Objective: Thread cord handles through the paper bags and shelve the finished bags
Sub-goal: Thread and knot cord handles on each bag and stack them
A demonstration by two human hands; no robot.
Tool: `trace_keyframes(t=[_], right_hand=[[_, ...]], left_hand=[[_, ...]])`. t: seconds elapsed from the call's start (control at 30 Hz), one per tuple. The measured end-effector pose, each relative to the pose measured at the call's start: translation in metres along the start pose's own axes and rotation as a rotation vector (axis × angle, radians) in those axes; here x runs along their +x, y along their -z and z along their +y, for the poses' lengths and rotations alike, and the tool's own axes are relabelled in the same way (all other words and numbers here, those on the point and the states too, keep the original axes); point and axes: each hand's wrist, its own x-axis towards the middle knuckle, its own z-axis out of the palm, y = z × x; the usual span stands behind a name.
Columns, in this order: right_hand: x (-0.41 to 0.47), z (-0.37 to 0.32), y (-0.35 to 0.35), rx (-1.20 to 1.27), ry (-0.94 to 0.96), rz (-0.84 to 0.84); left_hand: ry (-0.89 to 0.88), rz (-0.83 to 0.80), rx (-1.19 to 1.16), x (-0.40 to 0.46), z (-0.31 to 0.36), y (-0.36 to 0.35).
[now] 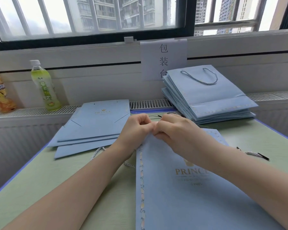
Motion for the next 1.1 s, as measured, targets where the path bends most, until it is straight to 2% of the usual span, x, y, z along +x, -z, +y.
trace_keyframes(t=[0.2,0.3,0.37,0.47,0.6,0.9,1.0,1.1], right_hand=[[0.003,0.000,0.011,0.365,-0.284,-0.067],[0.002,-0.001,0.012,0.428,-0.331,-0.093],[0.002,-0.004,0.012,0.452,-0.339,-0.122],[0.002,-0.007,0.011,0.391,-0.325,-0.175],[0.003,-0.007,0.013,0.369,-0.312,-0.163],[0.003,0.005,0.021,0.348,-0.329,-0.115],[0.002,0.010,0.021,0.212,-0.305,-0.156],[0.001,0.014,0.020,-0.028,-0.274,-0.259]], left_hand=[[0.055,-0.020,-0.114,-0.001,0.004,0.005],[0.070,-0.035,-0.146,0.000,0.004,0.008],[0.083,-0.102,-0.150,0.000,0.004,0.011],[0.132,-0.250,-0.166,-0.002,0.002,0.011],[0.176,-0.296,-0.229,-0.003,0.000,0.013],[0.086,-0.214,-0.179,-0.001,0.008,0.012],[0.061,-0.136,-0.092,0.000,0.008,0.011],[0.067,-0.072,0.010,0.002,0.007,0.012]])
